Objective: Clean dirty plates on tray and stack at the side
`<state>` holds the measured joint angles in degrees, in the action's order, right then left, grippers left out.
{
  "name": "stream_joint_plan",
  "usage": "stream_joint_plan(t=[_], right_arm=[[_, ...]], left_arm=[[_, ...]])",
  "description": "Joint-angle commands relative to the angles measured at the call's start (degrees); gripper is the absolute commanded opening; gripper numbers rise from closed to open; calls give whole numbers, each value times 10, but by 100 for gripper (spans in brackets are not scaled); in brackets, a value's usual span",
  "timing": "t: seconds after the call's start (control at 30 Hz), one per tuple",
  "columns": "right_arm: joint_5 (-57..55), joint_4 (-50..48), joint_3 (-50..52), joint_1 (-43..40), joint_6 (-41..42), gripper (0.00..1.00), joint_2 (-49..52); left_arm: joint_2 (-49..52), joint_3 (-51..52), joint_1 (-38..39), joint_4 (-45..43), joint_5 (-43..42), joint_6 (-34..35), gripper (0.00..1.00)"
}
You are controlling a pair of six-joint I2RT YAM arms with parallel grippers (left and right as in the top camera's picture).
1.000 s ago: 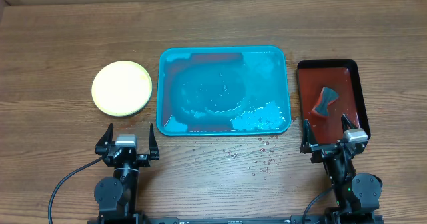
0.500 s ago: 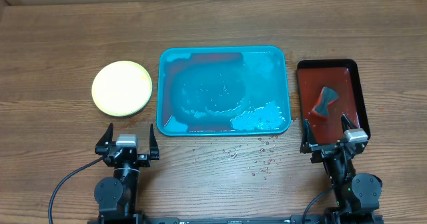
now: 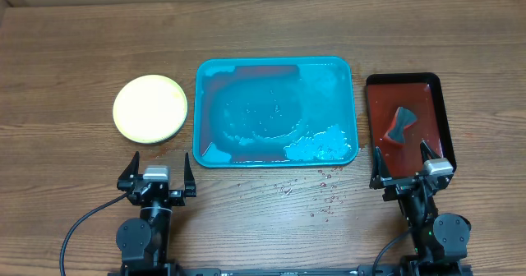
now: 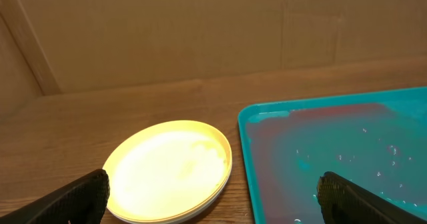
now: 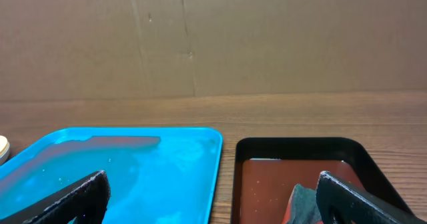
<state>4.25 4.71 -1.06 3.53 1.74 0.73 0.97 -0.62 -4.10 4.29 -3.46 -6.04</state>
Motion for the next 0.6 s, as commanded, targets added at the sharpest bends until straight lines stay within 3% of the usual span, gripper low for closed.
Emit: stream_joint_plan(t=[0.0,0.57], right_arm=[[-2,-3,6,5,4,100,-6],[-2,-3,6,5,4,100,-6]], left_arm=[[-8,4,-1,-1,-6,-8,100],[-8,4,-1,-1,-6,-8,100]])
